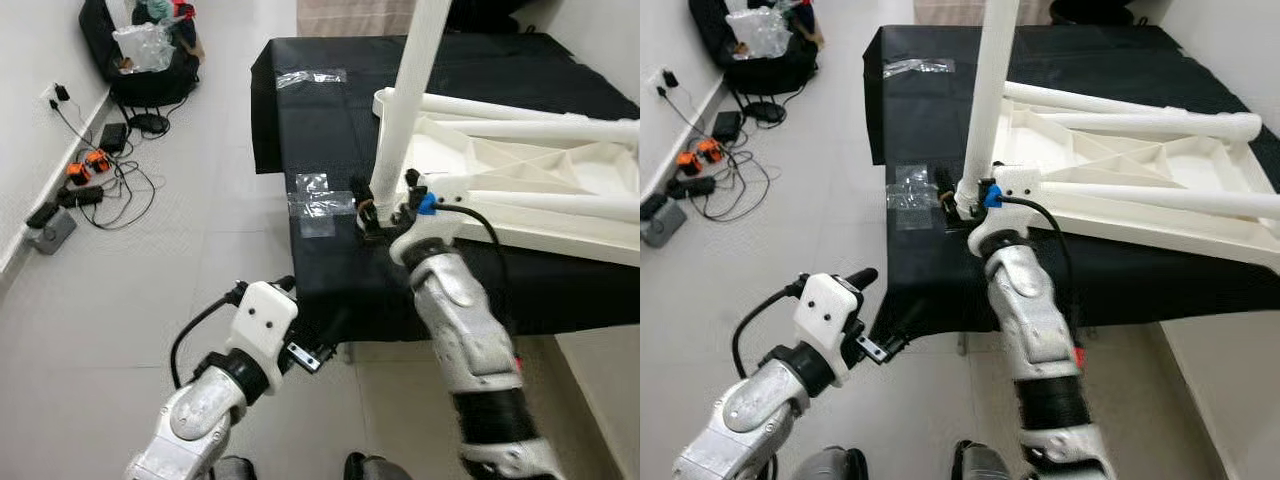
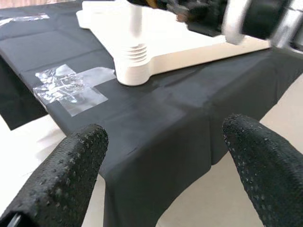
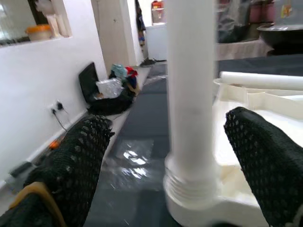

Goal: Building children table

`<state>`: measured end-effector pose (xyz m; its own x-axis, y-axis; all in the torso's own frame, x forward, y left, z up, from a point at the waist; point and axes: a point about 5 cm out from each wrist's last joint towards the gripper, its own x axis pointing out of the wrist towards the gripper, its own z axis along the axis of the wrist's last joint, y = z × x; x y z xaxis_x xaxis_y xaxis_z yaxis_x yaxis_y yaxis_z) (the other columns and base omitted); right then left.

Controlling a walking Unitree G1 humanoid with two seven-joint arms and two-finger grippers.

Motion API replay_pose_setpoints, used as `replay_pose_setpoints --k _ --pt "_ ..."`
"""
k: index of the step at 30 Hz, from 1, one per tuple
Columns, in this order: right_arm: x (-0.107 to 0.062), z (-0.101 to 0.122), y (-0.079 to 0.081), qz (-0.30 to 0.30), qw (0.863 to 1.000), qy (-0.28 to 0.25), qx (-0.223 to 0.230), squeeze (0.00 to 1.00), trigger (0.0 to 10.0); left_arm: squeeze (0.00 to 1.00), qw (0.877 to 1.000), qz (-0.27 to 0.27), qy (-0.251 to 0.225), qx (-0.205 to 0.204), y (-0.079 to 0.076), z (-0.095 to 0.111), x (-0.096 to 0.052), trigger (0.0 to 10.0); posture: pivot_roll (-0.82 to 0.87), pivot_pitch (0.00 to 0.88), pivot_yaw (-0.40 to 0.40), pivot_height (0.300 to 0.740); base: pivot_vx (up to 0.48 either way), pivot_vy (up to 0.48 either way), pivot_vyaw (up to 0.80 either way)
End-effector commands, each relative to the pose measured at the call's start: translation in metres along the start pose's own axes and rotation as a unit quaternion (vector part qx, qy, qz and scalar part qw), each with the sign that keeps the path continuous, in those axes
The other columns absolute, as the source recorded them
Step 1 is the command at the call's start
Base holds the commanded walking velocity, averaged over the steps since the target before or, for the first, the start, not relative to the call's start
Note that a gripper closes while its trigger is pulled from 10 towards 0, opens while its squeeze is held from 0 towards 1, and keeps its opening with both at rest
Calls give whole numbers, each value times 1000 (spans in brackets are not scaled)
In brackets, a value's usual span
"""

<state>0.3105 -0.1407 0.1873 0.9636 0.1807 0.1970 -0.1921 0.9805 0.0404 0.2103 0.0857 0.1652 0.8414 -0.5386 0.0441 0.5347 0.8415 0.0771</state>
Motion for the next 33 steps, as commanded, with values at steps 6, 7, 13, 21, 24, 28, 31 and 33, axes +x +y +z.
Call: replay_pose_setpoints --k 6,7,13,21,24,28,31,33 --pt "-29 -17 -25 -62 997 34 -12 0 10000 0 997 76 -3 -3 18 1 -4 10000 59 58 -39 740 0 0 0" --pt "-32 -20 -29 -76 996 38 -15 0 10000 0 994 107 -6 0 28 3 -6 10000 60 52 -40 740 0 0 -800" --pt "-34 -18 -39 -103 993 43 -25 0 10000 0 982 189 -10 18 57 6 -16 10000 64 41 -41 740 0 0 -800" --pt "-17 -9 -38 -118 992 24 -27 0 10000 0 965 257 -27 47 89 17 -22 10000 70 41 -43 740 111 0 -259" --pt "-9 -6 -36 -112 993 21 -24 0 10000 0 960 274 -34 49 95 21 -22 10000 70 38 -50 740 313 0 0" --pt "-3 -5 -35 -104 994 22 -19 0 10000 0 957 284 -35 49 96 22 -22 10000 70 37 -52 740 239 0 0" --pt "-1 -7 -32 -95 995 30 -16 0 10000 0 952 301 -31 45 98 23 -23 10000 75 37 -56 740 0 0 0" --pt "0 -9 -29 -83 996 36 -13 0 10000 0 950 305 -33 60 98 24 -23 10000 76 35 -57 740 0 0 0"
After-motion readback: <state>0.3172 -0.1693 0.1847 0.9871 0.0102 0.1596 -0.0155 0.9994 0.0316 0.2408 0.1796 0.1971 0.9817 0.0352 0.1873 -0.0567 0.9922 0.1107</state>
